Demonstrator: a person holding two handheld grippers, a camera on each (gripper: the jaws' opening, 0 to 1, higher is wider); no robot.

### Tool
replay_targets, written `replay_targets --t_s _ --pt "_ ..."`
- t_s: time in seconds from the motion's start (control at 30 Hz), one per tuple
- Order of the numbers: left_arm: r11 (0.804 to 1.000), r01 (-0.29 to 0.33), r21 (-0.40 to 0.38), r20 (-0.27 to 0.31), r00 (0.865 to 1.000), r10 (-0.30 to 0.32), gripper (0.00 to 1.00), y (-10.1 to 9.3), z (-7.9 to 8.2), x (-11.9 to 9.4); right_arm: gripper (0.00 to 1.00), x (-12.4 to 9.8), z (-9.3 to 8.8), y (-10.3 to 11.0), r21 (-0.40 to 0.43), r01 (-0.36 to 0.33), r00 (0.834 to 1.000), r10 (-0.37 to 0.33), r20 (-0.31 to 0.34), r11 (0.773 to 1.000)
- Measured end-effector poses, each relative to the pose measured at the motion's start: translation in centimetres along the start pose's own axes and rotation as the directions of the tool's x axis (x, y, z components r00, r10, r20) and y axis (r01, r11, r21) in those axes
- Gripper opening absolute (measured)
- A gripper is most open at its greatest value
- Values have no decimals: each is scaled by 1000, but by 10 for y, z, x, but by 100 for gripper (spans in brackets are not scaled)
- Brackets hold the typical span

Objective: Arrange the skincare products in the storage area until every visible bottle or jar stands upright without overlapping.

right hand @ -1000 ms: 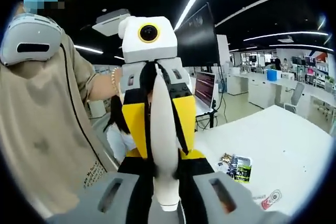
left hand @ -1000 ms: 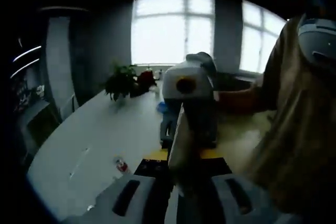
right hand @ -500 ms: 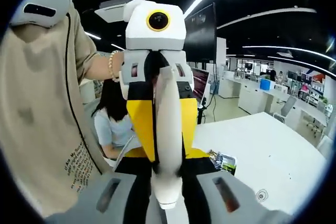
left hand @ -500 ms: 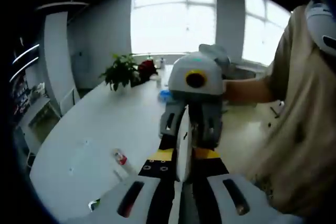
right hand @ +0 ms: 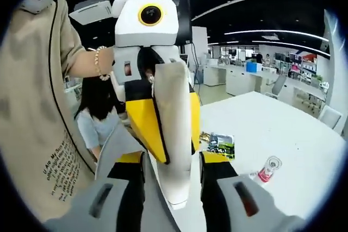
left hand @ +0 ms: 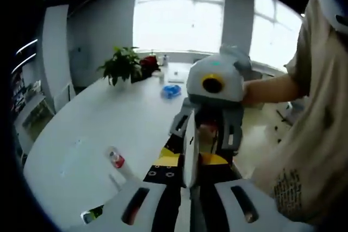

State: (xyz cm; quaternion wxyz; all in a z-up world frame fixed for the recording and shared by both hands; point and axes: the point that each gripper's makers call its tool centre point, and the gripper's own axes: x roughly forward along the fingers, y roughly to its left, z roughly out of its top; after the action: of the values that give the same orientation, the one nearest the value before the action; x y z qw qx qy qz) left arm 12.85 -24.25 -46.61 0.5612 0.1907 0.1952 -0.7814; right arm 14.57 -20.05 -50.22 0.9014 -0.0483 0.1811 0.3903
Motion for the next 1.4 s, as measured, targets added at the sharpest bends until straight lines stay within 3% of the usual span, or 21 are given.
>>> replay_targets --t_s 0.2,0.47,0.57,0.67,0.83,0.87,1.0,1.4 --pt "998 10 -67 2 1000 -10 6 14 -23 20 51 -12 -21 -21 93 98 995 -99 10 991" --pt "989 -74 -124 -30 997 71 6 49 -74 51 55 -31 -44 -41 140 196 980 -197 -9 971" --pt "989 -110 -102 -40 993 106 6 64 -94 64 58 -38 -49 -46 157 225 974 -226 -10 962" --pt "992 -119 -40 -51 992 117 6 73 -104 75 61 -45 -54 -51 185 247 968 -251 -2 951" --pt "993 -117 -22 -67 991 115 6 88 -118 92 63 -52 -62 -57 208 276 960 -279 -13 938" --pt "991 -114 -77 -14 993 113 6 93 -111 91 63 -53 -64 -59 211 279 959 -283 -14 937" --pt "992 -122 -39 -10 993 121 6 107 -104 92 64 -58 -67 -62 222 294 955 -297 -18 930" --pt "985 -115 127 -36 992 121 8 145 -102 91 64 -70 -71 -69 244 325 943 -333 -12 914"
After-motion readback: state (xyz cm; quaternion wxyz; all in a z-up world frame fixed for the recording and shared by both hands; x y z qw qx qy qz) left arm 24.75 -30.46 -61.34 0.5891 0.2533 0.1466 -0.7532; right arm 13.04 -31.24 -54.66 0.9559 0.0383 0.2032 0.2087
